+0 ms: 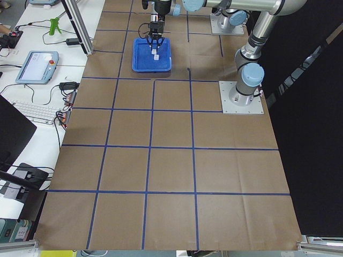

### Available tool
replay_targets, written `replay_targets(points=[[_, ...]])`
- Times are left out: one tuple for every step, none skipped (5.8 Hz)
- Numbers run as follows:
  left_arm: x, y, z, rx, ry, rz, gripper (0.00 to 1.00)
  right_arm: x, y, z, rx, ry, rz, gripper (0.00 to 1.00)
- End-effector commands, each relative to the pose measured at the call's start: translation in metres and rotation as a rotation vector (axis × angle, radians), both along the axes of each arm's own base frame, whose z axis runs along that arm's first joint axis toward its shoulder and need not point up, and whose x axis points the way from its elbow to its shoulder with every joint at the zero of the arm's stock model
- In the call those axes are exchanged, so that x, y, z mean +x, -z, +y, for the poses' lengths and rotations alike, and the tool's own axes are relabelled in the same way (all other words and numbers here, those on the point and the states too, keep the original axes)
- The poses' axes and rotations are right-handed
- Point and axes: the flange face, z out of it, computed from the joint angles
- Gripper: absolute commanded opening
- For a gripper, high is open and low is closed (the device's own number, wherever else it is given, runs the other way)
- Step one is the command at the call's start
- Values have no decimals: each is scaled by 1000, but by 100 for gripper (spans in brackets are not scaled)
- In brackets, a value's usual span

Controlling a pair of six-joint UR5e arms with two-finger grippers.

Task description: Assemble white blocks and place on blue tray

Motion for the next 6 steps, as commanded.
replay_targets(points=[[0, 0, 0, 0, 0, -1, 99, 7, 3, 4, 8, -10, 0, 32], [0, -1, 0, -1, 0, -1, 99, 9, 4, 6, 15, -10, 1, 32], [1, -1, 0, -1, -2, -1, 99, 10, 5, 8, 20, -10, 5, 32], [1, -1, 0, -1, -2, -1, 99, 9, 11, 15, 35, -11, 5, 32], [1, -1, 0, -1, -1, 1, 99, 9, 11, 16, 30, -11, 5, 32], [2, -1, 0, -1, -3, -1, 99, 9, 11, 16, 27, -11, 4, 32]])
